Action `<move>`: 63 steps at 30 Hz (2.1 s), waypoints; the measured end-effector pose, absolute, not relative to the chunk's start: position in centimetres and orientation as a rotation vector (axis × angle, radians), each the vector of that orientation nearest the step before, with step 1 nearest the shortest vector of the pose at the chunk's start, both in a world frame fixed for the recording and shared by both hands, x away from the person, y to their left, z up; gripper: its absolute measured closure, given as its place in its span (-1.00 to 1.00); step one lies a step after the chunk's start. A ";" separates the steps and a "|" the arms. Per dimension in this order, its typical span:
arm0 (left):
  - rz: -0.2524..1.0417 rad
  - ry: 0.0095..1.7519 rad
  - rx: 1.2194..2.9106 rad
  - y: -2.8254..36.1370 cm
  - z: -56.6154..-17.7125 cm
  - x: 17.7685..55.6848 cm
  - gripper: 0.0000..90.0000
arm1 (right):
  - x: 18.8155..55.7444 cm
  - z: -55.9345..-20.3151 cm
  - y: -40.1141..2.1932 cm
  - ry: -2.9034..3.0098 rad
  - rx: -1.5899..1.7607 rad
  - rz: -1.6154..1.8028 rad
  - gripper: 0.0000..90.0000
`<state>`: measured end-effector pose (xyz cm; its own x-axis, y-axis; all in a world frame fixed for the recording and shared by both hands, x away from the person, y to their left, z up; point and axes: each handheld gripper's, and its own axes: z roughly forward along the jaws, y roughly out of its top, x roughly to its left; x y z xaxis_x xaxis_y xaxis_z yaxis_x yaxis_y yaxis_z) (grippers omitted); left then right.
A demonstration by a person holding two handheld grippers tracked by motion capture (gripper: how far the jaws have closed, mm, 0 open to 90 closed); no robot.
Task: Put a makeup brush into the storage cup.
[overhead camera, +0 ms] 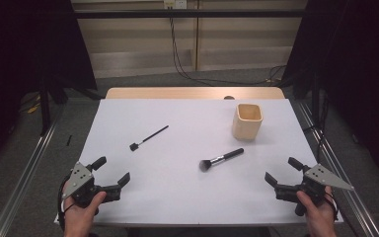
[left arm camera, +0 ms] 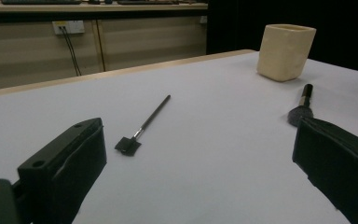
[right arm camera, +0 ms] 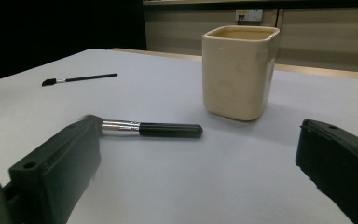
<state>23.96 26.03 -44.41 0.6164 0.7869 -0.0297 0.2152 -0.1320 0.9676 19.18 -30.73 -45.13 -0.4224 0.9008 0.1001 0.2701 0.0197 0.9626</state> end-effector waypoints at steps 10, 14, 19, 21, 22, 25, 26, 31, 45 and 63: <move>0.601 0.865 1.683 25.9 -44.6 24.2 -0.94 | 19.2 -45.3 -30.3 1.756 1.178 1.434 -1.00; 0.591 0.863 1.674 25.9 -44.5 24.1 -0.94 | 19.4 -45.4 -29.9 1.772 1.168 1.433 -1.00; 0.561 0.859 1.686 25.7 -44.2 23.4 -0.92 | 19.4 -45.2 -29.4 1.788 1.146 1.437 -1.00; 0.559 0.853 1.684 25.7 -44.0 23.2 -0.92 | 19.5 -45.2 -29.3 1.788 1.147 1.442 -1.00; 0.553 0.844 1.682 25.6 -43.9 23.2 -0.92 | 19.6 -45.2 -29.3 1.790 1.142 1.442 -1.00; 0.577 0.812 1.699 25.1 -43.5 23.5 -0.93 | 19.7 -45.2 -29.2 1.777 1.143 1.439 -1.00; 0.577 0.812 1.699 25.1 -43.5 23.5 -0.93 | 19.7 -45.2 -29.2 1.781 1.144 1.439 -1.00; 0.589 0.806 1.700 24.5 -43.0 24.7 -0.93 | 19.7 -45.2 -29.3 1.785 1.150 1.440 -1.00; 0.600 0.778 1.711 23.4 -42.5 27.4 -0.93 | 19.7 -45.3 -29.4 1.791 1.156 1.445 -1.00; 0.611 0.744 1.691 21.9 -41.4 30.4 -0.93 | 19.6 -45.3 -29.4 1.794 1.158 1.453 -1.00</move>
<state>30.39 21.91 -41.44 0.6658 0.7460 0.0172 0.1619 -0.1669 0.9726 19.61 -29.43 -45.30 -0.4763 0.8738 0.0981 0.2774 0.0434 0.9598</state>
